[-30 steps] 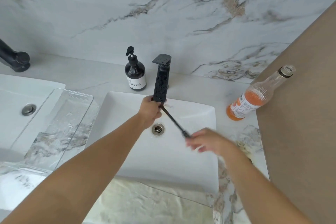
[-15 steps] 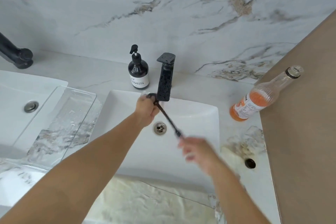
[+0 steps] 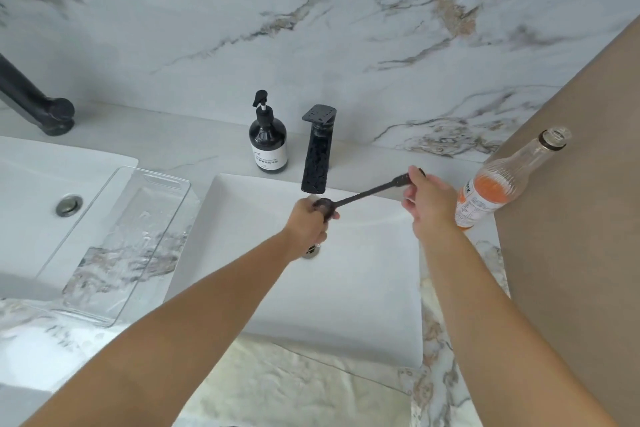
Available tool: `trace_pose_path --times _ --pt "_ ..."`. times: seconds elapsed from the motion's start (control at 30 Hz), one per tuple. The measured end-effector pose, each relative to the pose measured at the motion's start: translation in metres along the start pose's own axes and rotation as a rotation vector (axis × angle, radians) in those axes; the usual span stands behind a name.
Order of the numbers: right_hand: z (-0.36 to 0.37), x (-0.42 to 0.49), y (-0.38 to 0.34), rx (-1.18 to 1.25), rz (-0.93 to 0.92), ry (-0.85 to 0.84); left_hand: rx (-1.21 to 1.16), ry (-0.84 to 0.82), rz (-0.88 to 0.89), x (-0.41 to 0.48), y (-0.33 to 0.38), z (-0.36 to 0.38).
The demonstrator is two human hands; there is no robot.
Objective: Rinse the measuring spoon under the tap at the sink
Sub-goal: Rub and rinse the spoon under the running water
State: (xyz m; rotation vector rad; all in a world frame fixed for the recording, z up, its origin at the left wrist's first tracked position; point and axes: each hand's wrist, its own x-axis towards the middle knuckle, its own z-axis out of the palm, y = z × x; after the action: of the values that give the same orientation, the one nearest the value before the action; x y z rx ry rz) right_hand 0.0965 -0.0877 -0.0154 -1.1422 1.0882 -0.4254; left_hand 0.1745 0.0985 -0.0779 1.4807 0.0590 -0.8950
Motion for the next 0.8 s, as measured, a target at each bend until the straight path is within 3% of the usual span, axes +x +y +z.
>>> trace_pose_path --times 0.07,0.13,0.23,0.3,0.33,0.4,0.47,0.53,0.67,0.8 --pt "0.012 -0.008 0.007 0.026 0.009 0.021 -0.158 0.012 -0.028 0.000 -0.002 -0.003" --pt "0.004 -0.023 0.030 -0.042 0.127 -0.102 -0.300 0.090 -0.030 0.004 0.002 -0.023" --pt "-0.020 -0.059 0.082 -0.346 0.351 -0.563 -0.327 0.147 -0.021 0.011 0.009 -0.048" --pt "-0.020 -0.083 0.110 -0.575 0.420 -0.840 -0.166 0.067 -0.021 0.006 0.012 -0.034" --pt "-0.018 -0.089 0.118 -0.660 0.412 -0.889 -0.073 0.020 -0.013 0.004 0.012 -0.022" --pt "-0.017 -0.084 0.114 -0.773 0.311 -0.858 -0.025 -0.033 0.027 0.005 0.016 -0.004" --pt "-0.026 -0.060 0.090 -0.725 0.205 -0.693 -0.139 0.003 0.057 0.008 0.024 -0.008" --pt "-0.037 -0.032 0.058 -0.467 0.154 -0.490 -0.212 0.052 0.048 0.010 0.022 -0.021" --pt "-0.021 -0.002 0.018 0.008 0.113 -0.166 -0.130 0.037 -0.066 -0.001 -0.007 -0.010" --pt "0.008 -0.015 0.040 0.266 0.261 -0.137 -0.189 0.033 -0.069 0.001 -0.004 -0.002"
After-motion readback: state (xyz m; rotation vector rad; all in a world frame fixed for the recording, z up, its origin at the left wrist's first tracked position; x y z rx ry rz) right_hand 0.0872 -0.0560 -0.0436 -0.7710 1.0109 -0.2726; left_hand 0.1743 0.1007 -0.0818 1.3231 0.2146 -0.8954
